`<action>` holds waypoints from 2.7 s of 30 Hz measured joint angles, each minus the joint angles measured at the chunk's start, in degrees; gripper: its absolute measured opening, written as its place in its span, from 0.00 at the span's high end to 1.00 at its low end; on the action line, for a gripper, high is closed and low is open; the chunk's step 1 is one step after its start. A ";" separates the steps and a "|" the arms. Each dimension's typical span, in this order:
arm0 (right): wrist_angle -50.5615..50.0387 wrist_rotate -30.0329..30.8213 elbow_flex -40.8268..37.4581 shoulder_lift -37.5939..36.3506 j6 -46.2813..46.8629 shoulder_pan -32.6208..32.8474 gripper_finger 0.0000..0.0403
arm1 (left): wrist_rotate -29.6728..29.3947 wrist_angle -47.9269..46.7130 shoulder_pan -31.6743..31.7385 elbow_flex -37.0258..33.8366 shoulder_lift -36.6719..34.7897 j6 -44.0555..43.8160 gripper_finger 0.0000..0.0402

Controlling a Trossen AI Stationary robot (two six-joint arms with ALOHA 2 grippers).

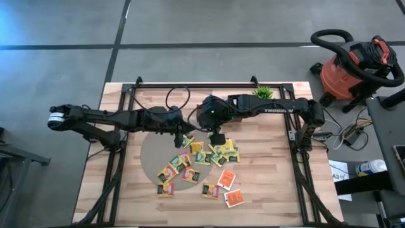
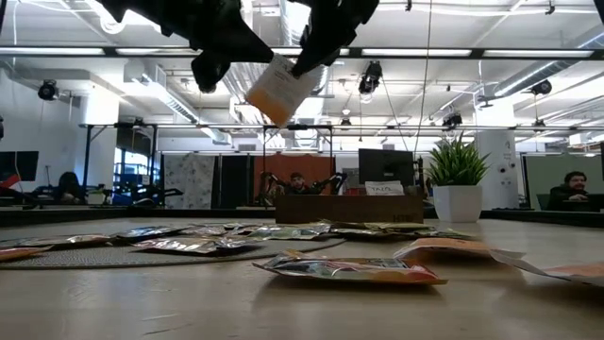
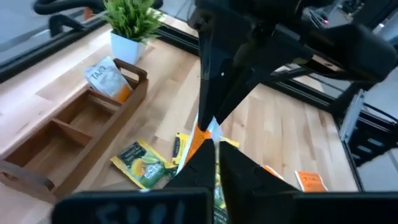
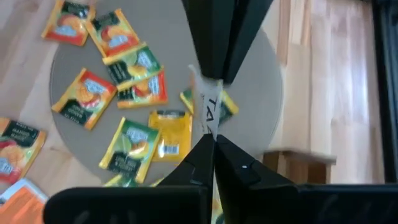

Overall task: Pick & Place Tea
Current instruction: Put the orange tea sachet into the right compartment of the wooden organizer

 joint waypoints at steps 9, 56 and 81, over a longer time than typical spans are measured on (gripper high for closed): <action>-11.31 11.82 -0.01 0.00 3.08 -4.17 0.98 | -9.84 -7.62 0.00 0.00 -0.02 -7.12 0.70; -25.89 8.93 -1.96 9.71 0.22 -21.84 0.98 | -11.55 -11.14 -3.43 -0.04 -0.02 -14.35 0.67; -24.52 11.73 -2.04 8.47 2.29 -21.81 0.66 | -11.55 -11.14 -3.43 -0.04 -0.02 -14.33 0.67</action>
